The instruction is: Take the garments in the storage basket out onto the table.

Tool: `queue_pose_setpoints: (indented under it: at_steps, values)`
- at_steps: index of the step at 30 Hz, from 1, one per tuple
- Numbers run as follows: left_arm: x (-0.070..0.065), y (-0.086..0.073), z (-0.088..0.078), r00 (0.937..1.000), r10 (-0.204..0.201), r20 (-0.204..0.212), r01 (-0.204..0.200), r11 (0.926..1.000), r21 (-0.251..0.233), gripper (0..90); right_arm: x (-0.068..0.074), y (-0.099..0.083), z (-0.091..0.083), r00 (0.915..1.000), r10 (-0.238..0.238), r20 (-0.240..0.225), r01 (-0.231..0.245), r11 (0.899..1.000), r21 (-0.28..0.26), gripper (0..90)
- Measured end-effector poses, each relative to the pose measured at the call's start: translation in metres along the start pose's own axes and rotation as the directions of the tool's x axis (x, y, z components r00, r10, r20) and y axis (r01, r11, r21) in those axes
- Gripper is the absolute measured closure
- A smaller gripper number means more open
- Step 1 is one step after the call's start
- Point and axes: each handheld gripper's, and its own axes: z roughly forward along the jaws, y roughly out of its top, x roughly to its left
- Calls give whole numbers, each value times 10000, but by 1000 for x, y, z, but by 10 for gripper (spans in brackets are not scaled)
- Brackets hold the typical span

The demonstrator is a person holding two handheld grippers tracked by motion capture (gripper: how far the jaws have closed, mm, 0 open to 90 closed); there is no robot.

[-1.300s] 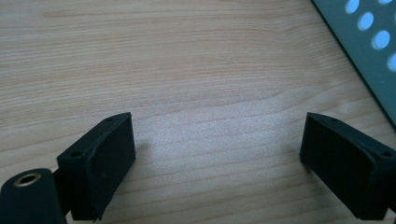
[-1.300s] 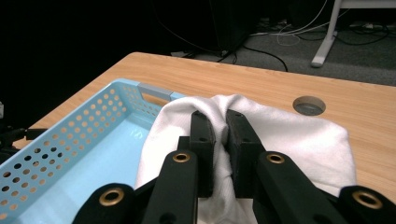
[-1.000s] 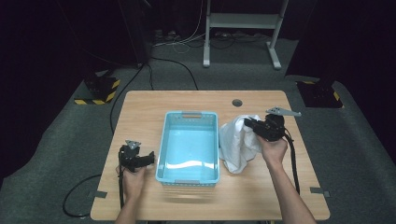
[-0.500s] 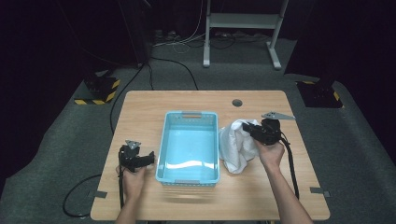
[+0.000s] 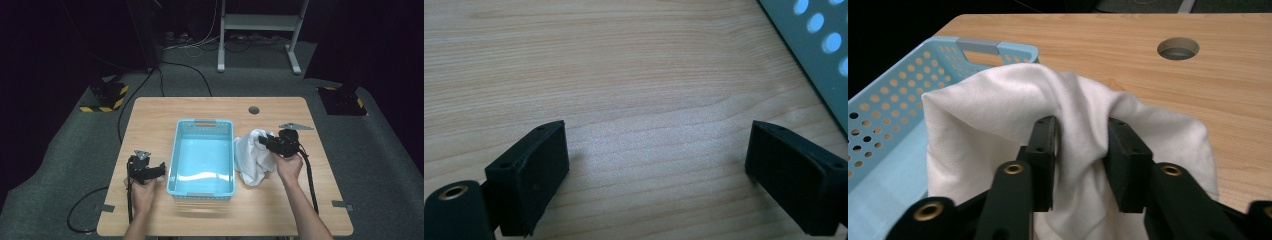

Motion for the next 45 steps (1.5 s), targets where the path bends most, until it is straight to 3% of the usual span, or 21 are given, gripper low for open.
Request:
queue_pose_setpoints:
  at_steps: [8,15,26,45]
  values:
    - [0,0,0,10000,3,-1,-3,10000,2,105,0,0,2,9997,-40,230,40,10000,20,433]
    - [0,0,0,10000,3,-1,-3,10000,1,105,1,0,-1,9999,-165,19,165,9996,-247,366]
    - [0,0,0,10000,-2,1,2,10000,-1,105,2,2,-9,9982,-540,-257,525,9970,-577,327]
    - [0,0,0,10000,3,-2,-3,10000,1,105,-1,5,-24,9973,-652,-350,616,9937,-935,315]
